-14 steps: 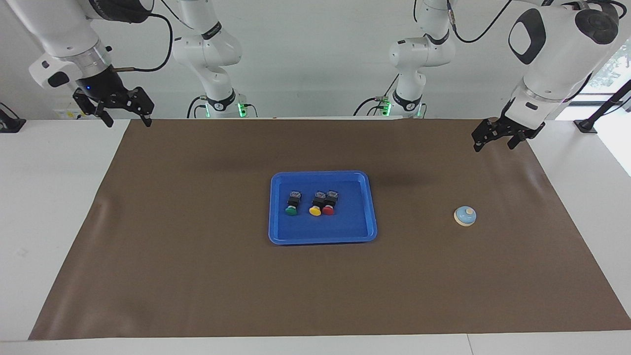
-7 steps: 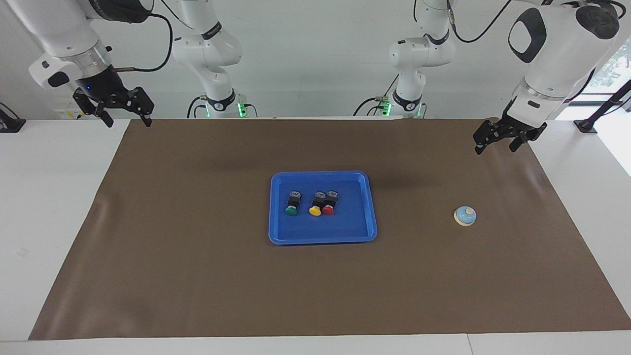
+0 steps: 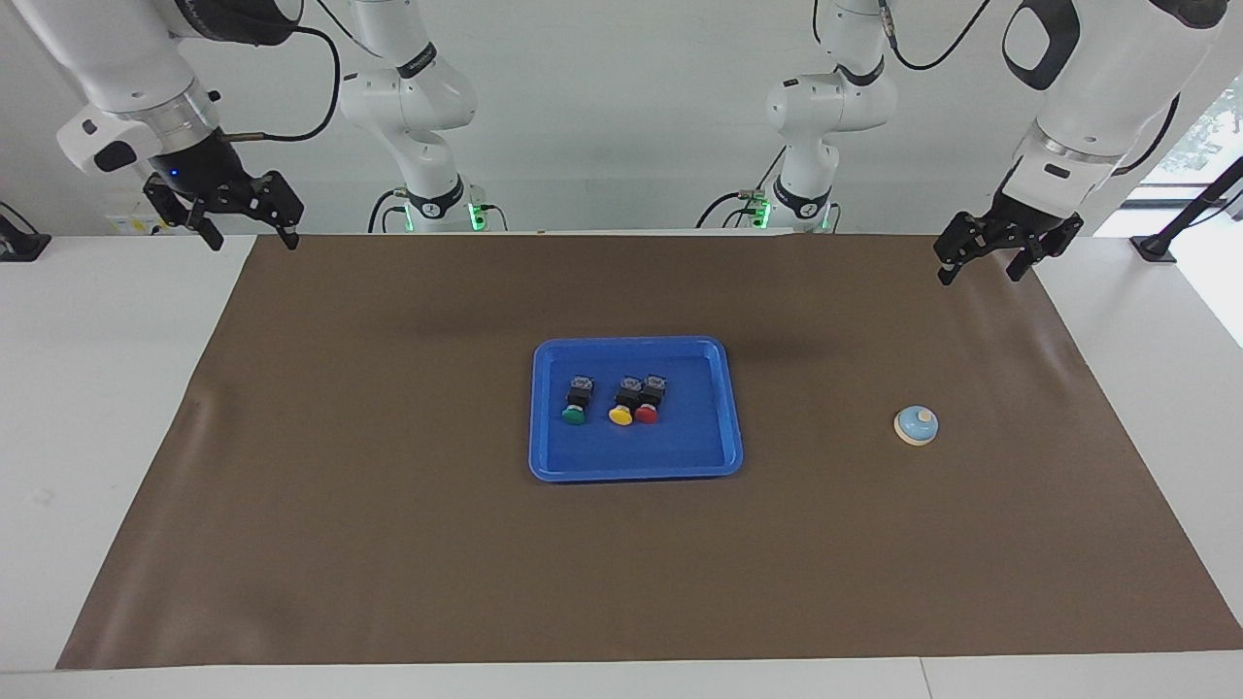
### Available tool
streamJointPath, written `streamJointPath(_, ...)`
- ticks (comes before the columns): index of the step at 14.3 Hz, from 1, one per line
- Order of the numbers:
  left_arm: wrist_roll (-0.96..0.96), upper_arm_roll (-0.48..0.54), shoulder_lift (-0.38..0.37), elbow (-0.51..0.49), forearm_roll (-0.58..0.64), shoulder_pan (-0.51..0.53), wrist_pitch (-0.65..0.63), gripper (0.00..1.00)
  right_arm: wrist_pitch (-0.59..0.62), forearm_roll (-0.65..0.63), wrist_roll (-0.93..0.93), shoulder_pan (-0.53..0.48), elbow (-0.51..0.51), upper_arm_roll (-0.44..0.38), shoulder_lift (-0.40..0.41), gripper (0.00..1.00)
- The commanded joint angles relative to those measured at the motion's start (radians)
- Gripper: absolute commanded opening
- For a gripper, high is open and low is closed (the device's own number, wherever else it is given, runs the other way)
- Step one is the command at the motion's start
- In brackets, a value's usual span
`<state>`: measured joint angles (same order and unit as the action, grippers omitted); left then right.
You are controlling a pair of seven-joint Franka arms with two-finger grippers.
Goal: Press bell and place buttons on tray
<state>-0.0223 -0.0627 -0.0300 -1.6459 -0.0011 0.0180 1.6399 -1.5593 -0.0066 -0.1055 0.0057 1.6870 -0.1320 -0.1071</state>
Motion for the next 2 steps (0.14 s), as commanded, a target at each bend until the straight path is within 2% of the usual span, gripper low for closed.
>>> streamJointPath(1,0.004,0.006,-0.018,-0.02,-0.017,-0.01,-0.014,1.0,0.018,-0.015,0.001,-0.006,-0.007,0.006,0.001,1.0)
streamJointPath(2,0.004,0.006,-0.016,-0.017,-0.017,-0.01,-0.014,1.0,0.018,-0.015,0.001,-0.006,-0.006,0.006,0.001,1.0)
